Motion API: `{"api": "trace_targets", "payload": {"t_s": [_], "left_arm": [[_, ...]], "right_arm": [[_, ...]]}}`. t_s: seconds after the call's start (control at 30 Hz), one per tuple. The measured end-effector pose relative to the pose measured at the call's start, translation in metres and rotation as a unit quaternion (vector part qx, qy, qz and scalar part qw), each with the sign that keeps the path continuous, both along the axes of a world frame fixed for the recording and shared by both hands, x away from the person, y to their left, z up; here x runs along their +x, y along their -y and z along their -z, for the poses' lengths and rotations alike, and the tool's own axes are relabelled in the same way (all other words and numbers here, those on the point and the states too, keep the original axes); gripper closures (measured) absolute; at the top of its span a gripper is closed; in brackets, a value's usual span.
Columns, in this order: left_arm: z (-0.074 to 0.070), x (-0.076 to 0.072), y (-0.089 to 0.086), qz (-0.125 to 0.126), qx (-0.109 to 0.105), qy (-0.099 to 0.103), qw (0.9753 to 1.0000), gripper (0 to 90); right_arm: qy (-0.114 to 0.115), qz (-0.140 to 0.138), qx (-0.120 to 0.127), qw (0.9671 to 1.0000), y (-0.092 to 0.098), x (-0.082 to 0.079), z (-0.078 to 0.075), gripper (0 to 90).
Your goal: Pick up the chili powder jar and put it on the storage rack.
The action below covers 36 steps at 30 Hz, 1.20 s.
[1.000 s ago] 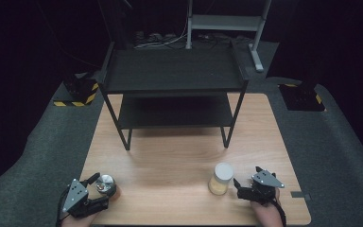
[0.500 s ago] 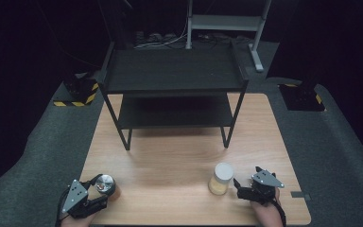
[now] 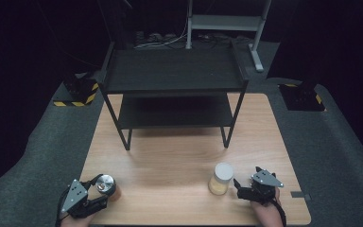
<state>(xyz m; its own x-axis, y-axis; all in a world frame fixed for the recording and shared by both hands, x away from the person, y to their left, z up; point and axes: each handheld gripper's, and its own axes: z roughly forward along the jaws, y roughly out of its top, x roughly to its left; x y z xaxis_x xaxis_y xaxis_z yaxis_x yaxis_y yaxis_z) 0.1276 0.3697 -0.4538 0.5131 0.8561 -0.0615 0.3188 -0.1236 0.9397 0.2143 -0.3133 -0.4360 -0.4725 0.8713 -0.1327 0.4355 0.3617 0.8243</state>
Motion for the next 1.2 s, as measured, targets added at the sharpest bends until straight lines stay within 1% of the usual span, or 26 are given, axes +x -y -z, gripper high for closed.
{"api": "trace_targets", "payload": {"t_s": [0.07,0.27,0.4,0.5,0.73,0.83,1.03,1.2], "left_arm": [[-0.001,-0.001,0.001,0.000,0.000,0.004,1.0000,34.8],[-0.005,-0.003,0.002,0.001,-0.013,0.011,0.9999,34.8],[-0.008,-0.005,0.004,-0.001,-0.017,0.018,0.9997,34.8],[-0.013,-0.008,0.008,-0.002,-0.015,0.026,0.9995,34.8],[-0.022,-0.009,0.013,0.001,-0.021,0.035,0.9992,34.8],[-0.025,-0.008,0.015,0.003,-0.030,0.040,0.9987,34.8],[-0.034,-0.002,0.021,0.006,-0.037,0.052,0.9980,34.8],[-0.041,0.002,0.024,0.010,-0.034,0.061,0.9975,34.8]], "right_arm": [[0.000,-0.001,-0.001,1.0000,0.000,0.000,0.000,0.7],[-0.001,-0.001,-0.001,1.0000,0.000,0.001,0.000,0.8],[-0.001,-0.002,-0.002,1.0000,0.000,0.001,0.000,0.8],[-0.001,-0.001,-0.002,1.0000,0.000,0.001,0.000,0.8],[-0.001,-0.002,-0.002,1.0000,0.000,0.001,0.000,0.8],[-0.002,-0.002,-0.002,1.0000,0.000,0.001,0.000,0.8],[0.000,-0.003,-0.001,1.0000,0.001,0.000,0.000,0.8],[0.000,-0.003,-0.002,1.0000,0.001,0.000,0.000,0.8]]}}
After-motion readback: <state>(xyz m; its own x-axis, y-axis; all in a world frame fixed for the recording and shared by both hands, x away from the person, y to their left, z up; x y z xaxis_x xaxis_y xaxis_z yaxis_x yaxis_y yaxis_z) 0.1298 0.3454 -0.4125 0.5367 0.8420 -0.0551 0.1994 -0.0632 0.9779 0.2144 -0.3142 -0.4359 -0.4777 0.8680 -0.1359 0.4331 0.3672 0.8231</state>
